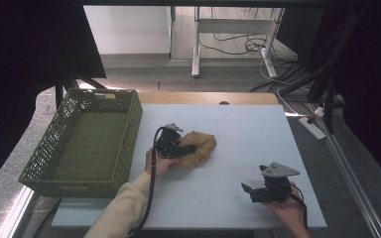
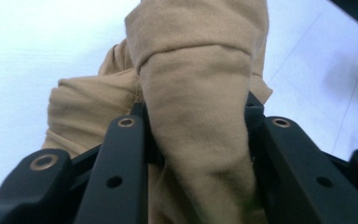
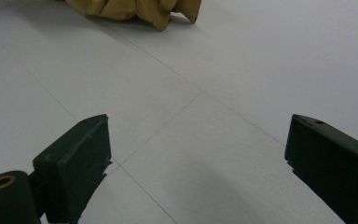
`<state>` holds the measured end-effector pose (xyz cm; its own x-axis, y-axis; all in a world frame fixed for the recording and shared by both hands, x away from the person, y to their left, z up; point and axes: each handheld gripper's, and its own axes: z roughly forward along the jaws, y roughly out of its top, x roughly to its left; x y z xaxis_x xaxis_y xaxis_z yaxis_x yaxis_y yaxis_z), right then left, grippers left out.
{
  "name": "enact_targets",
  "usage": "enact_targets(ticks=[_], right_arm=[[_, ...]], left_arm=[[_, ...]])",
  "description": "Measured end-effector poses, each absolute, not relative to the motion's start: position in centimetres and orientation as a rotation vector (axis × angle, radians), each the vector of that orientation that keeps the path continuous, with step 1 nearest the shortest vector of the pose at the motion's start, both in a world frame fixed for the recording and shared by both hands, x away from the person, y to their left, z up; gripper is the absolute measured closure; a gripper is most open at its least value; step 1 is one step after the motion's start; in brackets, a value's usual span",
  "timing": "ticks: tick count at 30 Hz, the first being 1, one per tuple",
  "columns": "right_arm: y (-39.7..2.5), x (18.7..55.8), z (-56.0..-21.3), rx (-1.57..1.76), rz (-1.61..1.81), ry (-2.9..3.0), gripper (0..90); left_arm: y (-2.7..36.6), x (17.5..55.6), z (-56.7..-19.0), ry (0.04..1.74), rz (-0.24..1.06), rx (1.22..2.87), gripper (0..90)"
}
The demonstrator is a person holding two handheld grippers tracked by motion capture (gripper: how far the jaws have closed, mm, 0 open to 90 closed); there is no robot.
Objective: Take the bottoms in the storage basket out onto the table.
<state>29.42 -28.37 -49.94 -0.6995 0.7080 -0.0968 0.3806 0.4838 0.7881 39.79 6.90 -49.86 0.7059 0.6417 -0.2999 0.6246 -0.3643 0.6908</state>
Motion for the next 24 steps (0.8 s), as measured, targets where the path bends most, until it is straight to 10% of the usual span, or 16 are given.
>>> enact_targets(ticks=[24], right_arm=[[-28.44,29.42,-49.93,0.907,1.079,2.32,6.7]], left_arm=[[6.64,39.35,-49.4,0.933,0.046,2.086,48.2]])
